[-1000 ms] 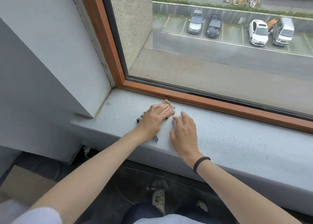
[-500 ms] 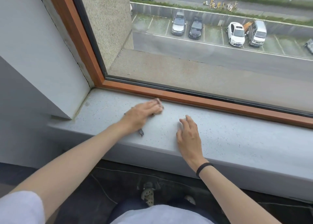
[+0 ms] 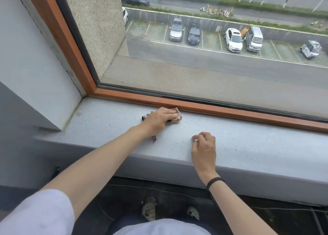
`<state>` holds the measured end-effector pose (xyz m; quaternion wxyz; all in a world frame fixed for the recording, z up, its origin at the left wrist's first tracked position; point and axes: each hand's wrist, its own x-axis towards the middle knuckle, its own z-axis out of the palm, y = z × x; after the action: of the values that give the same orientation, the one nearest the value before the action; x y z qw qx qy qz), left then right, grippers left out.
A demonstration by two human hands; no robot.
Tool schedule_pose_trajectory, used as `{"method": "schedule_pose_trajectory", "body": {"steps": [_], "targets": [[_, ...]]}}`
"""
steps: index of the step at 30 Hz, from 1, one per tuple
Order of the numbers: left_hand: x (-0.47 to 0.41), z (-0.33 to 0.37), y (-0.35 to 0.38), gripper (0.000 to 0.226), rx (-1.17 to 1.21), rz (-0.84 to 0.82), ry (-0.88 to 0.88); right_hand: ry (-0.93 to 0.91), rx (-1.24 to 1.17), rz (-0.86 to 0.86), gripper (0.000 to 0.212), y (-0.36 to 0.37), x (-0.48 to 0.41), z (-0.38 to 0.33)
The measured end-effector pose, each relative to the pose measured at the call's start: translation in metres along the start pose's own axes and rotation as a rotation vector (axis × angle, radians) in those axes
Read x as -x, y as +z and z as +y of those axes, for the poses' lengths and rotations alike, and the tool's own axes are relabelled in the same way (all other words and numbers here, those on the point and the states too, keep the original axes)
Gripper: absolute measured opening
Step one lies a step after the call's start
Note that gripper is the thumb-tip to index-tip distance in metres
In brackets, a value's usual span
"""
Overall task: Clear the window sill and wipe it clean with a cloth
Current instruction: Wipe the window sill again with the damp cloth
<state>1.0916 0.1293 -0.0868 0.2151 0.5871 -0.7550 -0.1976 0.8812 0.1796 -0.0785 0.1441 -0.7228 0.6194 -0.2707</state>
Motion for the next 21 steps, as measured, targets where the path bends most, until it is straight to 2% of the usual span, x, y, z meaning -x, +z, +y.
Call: {"method": "schedule_pose_trajectory", "body": {"steps": [2, 4, 6, 8, 11, 13, 15, 18, 20, 21], "targets": [[0.011, 0.028, 0.018, 0.055, -0.006, -0.007, 0.077, 0.017, -0.028, 0.029, 0.014, -0.004, 0.003, 0.003], [0.032, 0.047, 0.032, 0.055, 0.013, -0.111, 0.258, 0.035, -0.036, 0.076, 0.018, -0.01, 0.003, 0.006], [0.04, 0.039, 0.029, 0.049, 0.023, -0.208, 0.362, 0.062, -0.022, 0.087, 0.02, -0.018, 0.002, 0.011], [0.029, 0.02, 0.015, 0.042, -0.007, -0.202, 0.325, 0.095, -0.013, 0.086, 0.021, -0.025, 0.0, 0.018], [-0.001, 0.006, 0.009, 0.042, -0.012, -0.001, 0.129, 0.113, -0.01, 0.069, 0.02, -0.032, 0.001, 0.025], [-0.009, 0.03, 0.018, 0.047, -0.041, 0.061, -0.023, 0.1, -0.021, 0.059, 0.02, -0.036, 0.002, 0.03], [0.003, 0.063, 0.036, 0.052, -0.029, 0.038, -0.082, 0.095, -0.032, 0.043, 0.02, -0.039, 0.004, 0.034], [0.055, 0.094, 0.063, 0.059, -0.03, -0.047, 0.128, 0.097, -0.05, 0.021, 0.021, -0.039, 0.008, 0.038], [0.092, 0.071, 0.051, 0.062, -0.067, -0.111, 0.253, 0.07, -0.054, -0.006, 0.021, -0.035, 0.015, 0.036], [0.104, 0.051, 0.036, 0.059, -0.107, -0.098, 0.248, 0.046, -0.052, -0.027, 0.022, -0.035, 0.018, 0.036]]}}
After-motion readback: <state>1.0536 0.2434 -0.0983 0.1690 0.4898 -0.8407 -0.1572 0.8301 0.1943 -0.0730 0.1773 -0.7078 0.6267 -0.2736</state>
